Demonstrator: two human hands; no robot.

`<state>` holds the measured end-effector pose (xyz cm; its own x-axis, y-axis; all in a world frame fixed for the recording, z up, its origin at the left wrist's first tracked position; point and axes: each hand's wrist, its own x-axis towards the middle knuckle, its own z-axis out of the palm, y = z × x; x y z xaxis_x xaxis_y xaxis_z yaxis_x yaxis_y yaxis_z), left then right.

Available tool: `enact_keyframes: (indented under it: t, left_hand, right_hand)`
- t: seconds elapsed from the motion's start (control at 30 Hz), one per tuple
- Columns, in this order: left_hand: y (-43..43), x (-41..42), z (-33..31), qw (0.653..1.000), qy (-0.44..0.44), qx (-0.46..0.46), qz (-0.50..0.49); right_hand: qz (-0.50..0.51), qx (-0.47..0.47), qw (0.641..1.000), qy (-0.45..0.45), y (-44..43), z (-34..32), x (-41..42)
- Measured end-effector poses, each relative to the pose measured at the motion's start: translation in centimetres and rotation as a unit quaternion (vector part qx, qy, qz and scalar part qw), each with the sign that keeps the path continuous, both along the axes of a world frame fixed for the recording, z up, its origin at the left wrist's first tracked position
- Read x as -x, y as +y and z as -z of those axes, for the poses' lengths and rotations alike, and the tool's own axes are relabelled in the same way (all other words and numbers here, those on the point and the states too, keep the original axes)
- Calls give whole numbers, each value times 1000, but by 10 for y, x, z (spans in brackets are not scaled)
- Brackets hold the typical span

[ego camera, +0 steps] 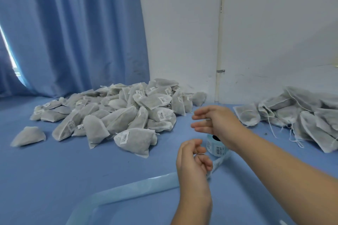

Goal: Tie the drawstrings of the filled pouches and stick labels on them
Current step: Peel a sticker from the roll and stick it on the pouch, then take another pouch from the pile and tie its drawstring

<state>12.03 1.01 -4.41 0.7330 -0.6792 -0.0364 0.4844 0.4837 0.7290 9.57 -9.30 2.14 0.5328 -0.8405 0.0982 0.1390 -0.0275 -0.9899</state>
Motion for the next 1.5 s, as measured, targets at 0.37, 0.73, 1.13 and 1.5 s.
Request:
enact_keyframes:
  t: [0.37, 0.73, 1.13, 1.5]
  left_hand:
    - [8, 38, 19, 922, -332, -102, 172]
    - [-38, 71, 25, 837, -500, -185, 122]
    - [-115, 101, 33, 899, -389, -189, 65]
    - [-121, 103, 33, 931, -311, -177, 66]
  right_hand:
    - [41, -65, 997, 25, 11, 57, 162]
    - [82, -121, 988, -42, 10, 81, 202]
    - [122, -177, 967, -135, 4, 86, 212]
    - [148, 79, 955, 246, -117, 66, 172]
